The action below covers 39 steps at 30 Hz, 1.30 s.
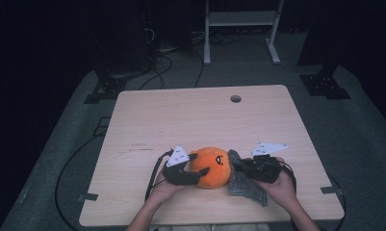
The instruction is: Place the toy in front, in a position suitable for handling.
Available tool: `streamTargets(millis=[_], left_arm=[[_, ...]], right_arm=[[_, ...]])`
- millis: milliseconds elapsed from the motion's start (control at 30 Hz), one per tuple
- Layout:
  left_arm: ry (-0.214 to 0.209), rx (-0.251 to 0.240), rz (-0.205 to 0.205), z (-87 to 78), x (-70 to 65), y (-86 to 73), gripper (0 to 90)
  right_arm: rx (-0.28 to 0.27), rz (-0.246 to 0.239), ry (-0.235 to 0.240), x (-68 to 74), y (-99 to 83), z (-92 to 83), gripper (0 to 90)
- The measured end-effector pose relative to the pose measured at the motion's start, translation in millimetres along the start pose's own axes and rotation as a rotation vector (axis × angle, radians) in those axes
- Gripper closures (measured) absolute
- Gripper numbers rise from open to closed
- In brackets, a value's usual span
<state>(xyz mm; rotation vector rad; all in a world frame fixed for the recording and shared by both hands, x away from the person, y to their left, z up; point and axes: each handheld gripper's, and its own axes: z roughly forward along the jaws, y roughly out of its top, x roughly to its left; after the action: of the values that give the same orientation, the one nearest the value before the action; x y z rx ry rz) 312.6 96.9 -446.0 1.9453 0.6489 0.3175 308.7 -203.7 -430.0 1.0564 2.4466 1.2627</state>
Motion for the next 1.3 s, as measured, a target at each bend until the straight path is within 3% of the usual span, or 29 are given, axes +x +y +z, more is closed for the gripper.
streamTargets(millis=[100,133,167,200,233,367,467,533,633,700,733,800,867,900,933,967,1000,1033,1067,1100,1233,1300], left_arm=[[0.008,0.001,0.031,0.6,-3.9,0.4,30.9],[0.011,0.001,0.065,1.9,-8.8,1.1,32.2],[0.011,0.001,0.065,1.9,-8.8,1.1,32.6],[0.009,0.004,0.094,2.5,-12.1,1.8,33.0],[0.010,0.007,0.101,2.2,-13.2,1.9,33.2],[-0.008,0.009,0.113,1.2,-13.9,0.9,33.8],[-0.017,0.011,0.118,1.1,-15.3,1.7,33.8],[-0.016,0.015,0.122,1.1,-16.3,2.2,33.9],[-0.016,0.016,0.128,0.8,-16.7,2.1,34.0],[-0.016,0.019,0.138,1.0,-18.1,2.2,34.0],[-0.007,0.022,0.138,1.1,-19.2,2.7,34.1],[0.001,0.020,0.129,1.7,-18.2,2.9,34.1],[0.008,0.019,0.116,3.0,-17.9,3.1,34.1],[0.019,0.019,0.110,3.6,-17.5,3.7,33.9],[0.051,0.015,0.070,5.6,-15.7,5.0,33.7],[0.051,0.015,0.070,5.6,-15.7,5.0,33.7],[0.050,0.011,0.051,6.5,-13.6,4.8,33.7],[0.041,0.004,0.040,7.6,-11.0,3.9,33.4],[0.039,0.005,0.040,7.3,-10.8,4.0,33.2],[0.038,0.008,0.039,6.7,-10.9,4.2,33.1],[0.022,0.005,0.025,4.1,-8.8,4.3,33.4],[0.019,0.005,0.019,4.5,-7.4,4.2,33.5]], right_arm=[[-0.002,0.023,0.016,-3.5,-4.0,-1.5,76.1],[-0.045,0.021,0.036,-0.9,0.9,-6.4,76.1],[-0.045,0.021,0.036,-0.9,0.9,-6.4,76.1],[-0.097,0.004,0.052,4.8,9.4,-11.0,75.8],[-0.109,-0.004,0.065,7.1,12.3,-11.2,75.6],[-0.076,-0.015,0.070,8.4,9.5,-4.2,75.6],[-0.032,0.026,0.078,0.9,1.3,-3.7,75.8],[0.033,0.032,0.051,-3.7,-7.0,-4.9,76.2],[-0.011,0.047,0.076,-1.6,-4.0,-11.1,76.2],[-0.097,0.022,0.127,7.7,7.6,-19.8,76.0],[-0.111,0.000,0.142,14.1,13.4,-19.3,75.7],[-0.054,-0.034,0.109,17.8,10.8,-8.8,75.8],[-0.030,-0.047,0.089,17.5,6.9,-3.7,75.9],[-0.030,-0.024,0.083,16.4,4.7,-5.9,76.1],[-0.042,-0.037,0.069,20.0,5.3,-9.9,76.2],[-0.042,-0.037,0.069,20.0,5.3,-9.9,76.2],[-0.055,-0.053,0.077,25.6,5.7,-12.7,76.0],[-0.049,-0.110,0.067,39.3,6.5,-10.4,75.8],[-0.031,-0.141,0.041,43.9,6.7,-6.6,75.7],[-0.020,-0.154,0.028,44.2,6.5,-2.8,75.7],[-0.008,-0.126,0.031,31.6,5.9,-0.5,76.1],[0.014,-0.137,-0.046,25.9,2.1,-4.1,76.1]])
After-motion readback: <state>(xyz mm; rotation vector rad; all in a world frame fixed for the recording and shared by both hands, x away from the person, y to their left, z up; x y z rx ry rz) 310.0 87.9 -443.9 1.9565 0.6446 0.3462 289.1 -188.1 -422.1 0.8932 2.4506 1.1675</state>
